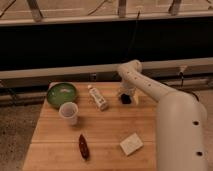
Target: Place the eraser on the white sponge
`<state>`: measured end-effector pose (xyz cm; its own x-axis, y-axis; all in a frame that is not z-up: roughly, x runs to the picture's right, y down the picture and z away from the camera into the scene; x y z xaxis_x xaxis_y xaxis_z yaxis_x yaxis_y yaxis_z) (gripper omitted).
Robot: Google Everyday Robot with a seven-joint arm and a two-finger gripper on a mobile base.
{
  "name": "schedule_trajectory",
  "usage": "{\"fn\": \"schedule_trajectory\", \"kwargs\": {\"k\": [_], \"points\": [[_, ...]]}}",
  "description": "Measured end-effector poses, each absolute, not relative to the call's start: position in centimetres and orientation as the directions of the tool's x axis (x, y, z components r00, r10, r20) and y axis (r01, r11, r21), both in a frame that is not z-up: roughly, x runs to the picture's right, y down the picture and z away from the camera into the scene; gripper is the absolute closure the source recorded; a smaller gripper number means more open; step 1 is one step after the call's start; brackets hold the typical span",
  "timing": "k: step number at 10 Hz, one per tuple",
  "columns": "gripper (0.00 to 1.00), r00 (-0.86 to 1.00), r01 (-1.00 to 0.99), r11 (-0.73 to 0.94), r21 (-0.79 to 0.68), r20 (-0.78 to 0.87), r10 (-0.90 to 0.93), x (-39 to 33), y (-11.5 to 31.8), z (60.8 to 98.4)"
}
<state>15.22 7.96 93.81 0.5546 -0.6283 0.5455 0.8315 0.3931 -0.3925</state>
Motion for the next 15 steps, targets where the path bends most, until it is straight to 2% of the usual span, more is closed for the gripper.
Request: {"fn": "schedule_trajectory", "kwargs": {"k": [11,12,15], "points": [[0.22,0.536,0.843,0.378,-0.382,0.557,-0.634,14.47,8.06,94.06],[0.24,0.535,0.844,0.376,-0.382,0.558,-0.635,14.39,8.11,94.05],[0.42,0.531,0.847,0.373,-0.379,0.559,-0.637,14.2,8.08,93.93]]}}
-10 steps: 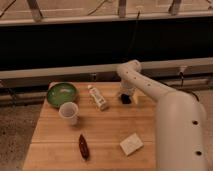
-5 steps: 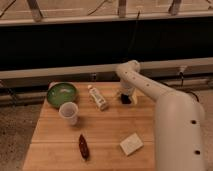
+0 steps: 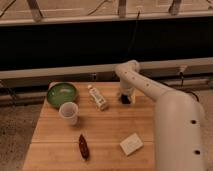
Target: Place the eraser on the white sponge
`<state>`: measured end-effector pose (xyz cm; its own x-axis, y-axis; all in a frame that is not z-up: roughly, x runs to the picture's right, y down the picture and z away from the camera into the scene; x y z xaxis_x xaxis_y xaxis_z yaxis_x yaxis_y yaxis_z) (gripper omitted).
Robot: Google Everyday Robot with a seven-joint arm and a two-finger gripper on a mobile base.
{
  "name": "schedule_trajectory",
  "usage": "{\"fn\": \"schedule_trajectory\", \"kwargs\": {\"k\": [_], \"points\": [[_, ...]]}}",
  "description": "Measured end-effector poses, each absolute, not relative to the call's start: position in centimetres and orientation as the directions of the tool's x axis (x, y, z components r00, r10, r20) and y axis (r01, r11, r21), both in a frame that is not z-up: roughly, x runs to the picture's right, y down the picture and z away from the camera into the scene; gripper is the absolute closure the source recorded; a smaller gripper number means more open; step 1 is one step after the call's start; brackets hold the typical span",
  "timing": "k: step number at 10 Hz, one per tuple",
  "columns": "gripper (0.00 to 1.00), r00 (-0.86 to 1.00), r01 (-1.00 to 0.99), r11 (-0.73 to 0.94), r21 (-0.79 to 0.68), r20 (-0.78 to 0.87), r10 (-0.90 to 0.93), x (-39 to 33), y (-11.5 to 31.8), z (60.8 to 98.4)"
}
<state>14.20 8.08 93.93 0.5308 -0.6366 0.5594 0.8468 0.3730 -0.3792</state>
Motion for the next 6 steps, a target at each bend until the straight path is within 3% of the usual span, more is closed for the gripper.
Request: {"fn": "schedule_trajectory", "kwargs": {"k": [2,6], "points": [[0.47,0.528,0.849,0.37,-0.377,0.561,-0.638,14.08,8.12,93.82],[0.89,0.518,0.855,0.367,-0.367,0.563,-0.644,13.21,8.35,93.24]]}}
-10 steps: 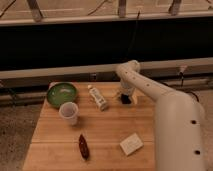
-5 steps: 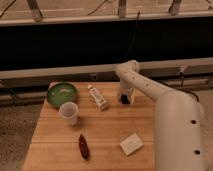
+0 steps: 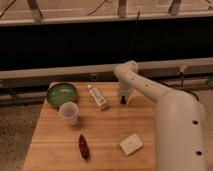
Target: Place the eraser on the white sponge
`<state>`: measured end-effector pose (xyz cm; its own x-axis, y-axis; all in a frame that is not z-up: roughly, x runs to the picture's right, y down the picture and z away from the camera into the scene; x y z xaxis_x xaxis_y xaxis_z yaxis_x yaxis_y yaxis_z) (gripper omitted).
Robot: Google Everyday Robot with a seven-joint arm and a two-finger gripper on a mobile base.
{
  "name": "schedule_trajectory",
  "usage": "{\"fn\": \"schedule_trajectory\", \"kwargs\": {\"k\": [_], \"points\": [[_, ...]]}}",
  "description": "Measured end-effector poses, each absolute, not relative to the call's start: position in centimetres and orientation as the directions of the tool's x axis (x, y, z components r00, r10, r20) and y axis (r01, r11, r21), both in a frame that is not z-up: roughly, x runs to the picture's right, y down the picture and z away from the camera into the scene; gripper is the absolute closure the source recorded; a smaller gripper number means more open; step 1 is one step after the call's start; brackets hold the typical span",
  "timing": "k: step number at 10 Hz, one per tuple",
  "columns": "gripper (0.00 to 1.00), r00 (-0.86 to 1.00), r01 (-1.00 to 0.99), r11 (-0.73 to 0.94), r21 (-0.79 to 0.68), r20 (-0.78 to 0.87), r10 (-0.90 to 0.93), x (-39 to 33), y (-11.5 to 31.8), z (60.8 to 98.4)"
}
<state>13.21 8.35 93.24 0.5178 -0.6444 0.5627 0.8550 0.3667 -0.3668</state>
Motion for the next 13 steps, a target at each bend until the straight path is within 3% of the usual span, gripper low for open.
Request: {"fn": "schedule_trajectory", "kwargs": {"k": [2,13], "points": [[1.0,0.511,0.859,0.365,-0.358,0.565,-0.648,12.9,8.2,92.5],[1.0,0.45,0.893,0.318,-0.319,0.595,-0.666,13.0,8.9,88.0]]}}
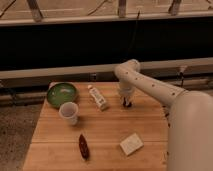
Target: Place the eraser on the white sponge
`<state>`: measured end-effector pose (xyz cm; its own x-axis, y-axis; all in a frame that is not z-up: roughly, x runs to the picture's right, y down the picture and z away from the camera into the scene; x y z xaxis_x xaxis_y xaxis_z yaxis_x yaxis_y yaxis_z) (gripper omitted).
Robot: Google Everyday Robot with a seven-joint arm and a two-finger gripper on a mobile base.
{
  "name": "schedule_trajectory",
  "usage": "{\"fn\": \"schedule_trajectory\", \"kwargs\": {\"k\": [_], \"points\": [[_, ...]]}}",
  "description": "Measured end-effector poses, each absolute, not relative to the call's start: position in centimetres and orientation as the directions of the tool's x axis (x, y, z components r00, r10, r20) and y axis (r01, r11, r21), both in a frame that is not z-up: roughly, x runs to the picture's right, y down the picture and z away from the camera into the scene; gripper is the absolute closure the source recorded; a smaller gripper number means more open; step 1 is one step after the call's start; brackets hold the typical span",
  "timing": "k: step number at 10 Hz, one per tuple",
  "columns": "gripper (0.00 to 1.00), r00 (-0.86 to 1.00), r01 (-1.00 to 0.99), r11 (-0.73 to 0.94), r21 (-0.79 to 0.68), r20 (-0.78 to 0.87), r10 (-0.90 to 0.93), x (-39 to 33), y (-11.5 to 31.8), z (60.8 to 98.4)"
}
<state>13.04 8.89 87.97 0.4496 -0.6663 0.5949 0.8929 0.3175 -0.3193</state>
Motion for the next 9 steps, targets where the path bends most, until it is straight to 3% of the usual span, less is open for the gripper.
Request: {"fn": "schedule_trajectory", "kwargs": {"k": [9], "points": [[1.0,0.444,0.896,0.321,-0.307,0.618,-0.649,15.6,9.9,84.8]]}}
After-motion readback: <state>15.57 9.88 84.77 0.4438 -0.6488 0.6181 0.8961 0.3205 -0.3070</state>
